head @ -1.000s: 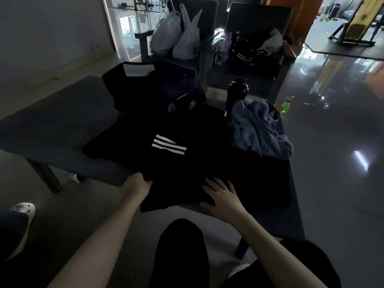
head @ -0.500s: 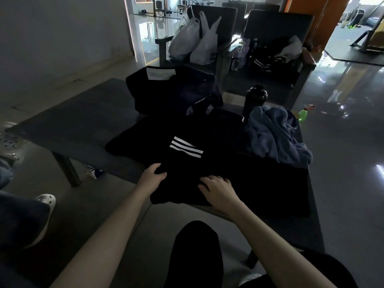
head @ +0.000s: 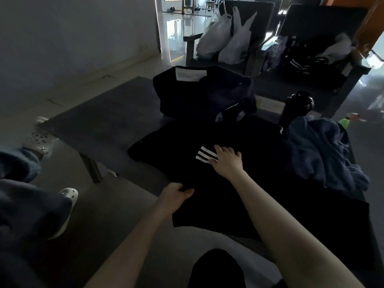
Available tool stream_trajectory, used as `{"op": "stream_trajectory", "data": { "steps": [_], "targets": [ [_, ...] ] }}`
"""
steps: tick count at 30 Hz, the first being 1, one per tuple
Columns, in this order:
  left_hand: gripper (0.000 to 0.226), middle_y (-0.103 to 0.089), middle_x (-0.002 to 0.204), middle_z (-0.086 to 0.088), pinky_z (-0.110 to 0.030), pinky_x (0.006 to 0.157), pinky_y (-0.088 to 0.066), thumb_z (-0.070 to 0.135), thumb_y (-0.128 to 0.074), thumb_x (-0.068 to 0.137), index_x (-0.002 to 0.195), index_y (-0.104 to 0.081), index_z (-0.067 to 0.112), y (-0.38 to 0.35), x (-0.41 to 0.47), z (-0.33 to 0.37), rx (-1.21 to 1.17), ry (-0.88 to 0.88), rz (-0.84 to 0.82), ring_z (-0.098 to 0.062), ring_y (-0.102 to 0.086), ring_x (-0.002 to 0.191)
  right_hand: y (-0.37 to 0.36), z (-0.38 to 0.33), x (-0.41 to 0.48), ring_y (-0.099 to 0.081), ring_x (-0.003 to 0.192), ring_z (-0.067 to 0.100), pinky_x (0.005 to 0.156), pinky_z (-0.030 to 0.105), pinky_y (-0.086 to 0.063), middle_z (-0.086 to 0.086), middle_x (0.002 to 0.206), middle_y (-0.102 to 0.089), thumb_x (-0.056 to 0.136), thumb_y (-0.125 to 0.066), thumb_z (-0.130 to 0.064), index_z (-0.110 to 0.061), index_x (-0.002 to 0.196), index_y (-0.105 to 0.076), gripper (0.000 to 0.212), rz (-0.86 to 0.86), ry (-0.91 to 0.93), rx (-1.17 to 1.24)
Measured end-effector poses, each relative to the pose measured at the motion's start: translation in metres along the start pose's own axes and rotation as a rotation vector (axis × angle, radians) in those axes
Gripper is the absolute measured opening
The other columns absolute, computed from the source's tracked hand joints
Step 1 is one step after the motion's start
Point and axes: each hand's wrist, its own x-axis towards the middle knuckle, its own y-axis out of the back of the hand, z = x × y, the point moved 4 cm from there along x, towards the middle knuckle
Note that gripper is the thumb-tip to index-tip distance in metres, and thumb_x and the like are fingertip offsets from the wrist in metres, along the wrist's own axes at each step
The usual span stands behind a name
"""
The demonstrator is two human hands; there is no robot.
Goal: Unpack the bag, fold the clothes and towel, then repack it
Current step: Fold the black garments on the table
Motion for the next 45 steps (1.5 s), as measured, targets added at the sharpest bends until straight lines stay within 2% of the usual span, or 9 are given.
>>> {"op": "stream_trajectory", "data": {
  "steps": [6,11,16,21,25,29,35,40,45],
  "targets": [
    [0.024,-0.064,0.078,0.006,-0.007,0.05,-0.038,0.034,-0.063,0.09,0.097,-0.071,0.012,0.011,-0.001,0.0,0.132,0.023,0.042,-0.003,-0.059,0.069,0.002,-0.013,0.007,-0.053,0.107,0.027,0.089,0.038,-0.038,0.01,0.107,-0.064,0.096,-0.048,-0.026,-0.01,0.11,-0.058,0.023,0.165,0.018,-0.045],
    [0.034,-0.07,0.092,-0.003,-0.016,0.062,-0.046,0.04,-0.068,0.084,0.102,-0.071,0.01,0.016,-0.007,0.0,0.14,0.043,0.02,-0.011,-0.064,0.078,0.029,-0.001,0.005,-0.059,0.084,0.03,0.062,0.034,-0.04,0.01,0.089,-0.058,0.097,-0.045,-0.01,-0.004,0.104,-0.051,0.012,0.182,-0.116,0.37],
    [0.02,-0.063,0.086,0.007,-0.011,0.058,-0.042,0.031,-0.072,0.082,0.094,-0.065,0.017,0.021,-0.014,0.004,0.166,0.044,-0.049,-0.003,-0.059,0.074,0.042,0.0,0.007,-0.053,0.073,0.025,0.053,0.032,-0.033,0.006,0.084,-0.054,0.096,-0.046,-0.01,-0.007,0.101,-0.048,0.007,0.262,-0.161,0.351],
    [0.014,-0.067,0.063,0.009,-0.01,0.053,-0.045,0.003,-0.063,0.086,0.076,-0.065,0.013,0.025,-0.022,0.012,-0.377,-0.027,0.13,-0.009,-0.063,0.065,0.042,0.004,0.007,-0.049,0.072,0.025,0.058,0.032,-0.034,0.007,0.083,-0.053,0.095,-0.047,-0.015,-0.006,0.099,-0.049,0.01,0.353,-0.179,0.334],
    [0.02,-0.07,0.095,0.009,-0.01,0.067,-0.049,0.0,-0.06,0.088,0.091,-0.07,0.016,0.027,-0.028,0.02,-0.455,-0.162,0.113,-0.001,-0.066,0.082,0.042,0.003,0.008,-0.048,0.07,0.025,0.053,0.03,-0.03,0.006,0.081,-0.053,0.095,-0.046,-0.016,-0.008,0.096,-0.048,0.008,0.364,-0.161,0.302],
    [0.02,-0.068,0.064,0.011,-0.01,0.057,-0.044,0.014,-0.06,0.092,0.073,-0.067,0.017,0.031,-0.026,0.018,-0.32,-0.158,0.104,0.001,-0.064,0.063,0.04,0.004,0.011,-0.049,0.067,0.024,0.046,0.027,-0.023,0.005,0.079,-0.054,0.096,-0.045,-0.016,-0.012,0.089,-0.044,0.008,0.381,-0.155,0.292],
    [0.023,-0.059,0.058,0.007,-0.014,0.051,-0.043,0.021,-0.063,0.09,0.069,-0.059,0.013,0.027,-0.009,-0.013,-0.044,0.094,0.087,0.0,-0.056,0.05,0.037,0.005,0.016,-0.057,0.075,0.027,0.047,0.029,-0.027,0.005,0.08,-0.054,0.097,-0.047,-0.02,-0.011,0.09,-0.046,0.012,0.361,-0.171,0.291],
    [0.041,-0.068,0.095,-0.013,-0.04,0.086,-0.051,0.038,-0.065,0.079,0.097,-0.066,0.002,0.026,-0.011,-0.031,-0.075,0.171,0.158,-0.028,-0.065,0.091,0.03,-0.003,-0.002,-0.047,0.116,0.032,0.085,0.039,-0.042,0.014,0.125,-0.049,0.095,-0.051,-0.023,-0.008,0.126,-0.048,0.034,0.411,-0.087,0.185],
    [0.009,-0.062,0.079,-0.009,-0.019,0.042,-0.048,0.015,-0.066,0.087,0.084,-0.058,0.012,0.017,-0.011,-0.039,-0.427,0.316,0.19,-0.018,-0.059,0.065,-0.014,-0.006,-0.058,-0.043,0.125,0.023,0.104,0.039,-0.031,0.002,0.132,-0.053,0.097,-0.045,-0.036,-0.017,0.128,-0.054,0.037,0.207,0.145,0.178]
  ]
}}
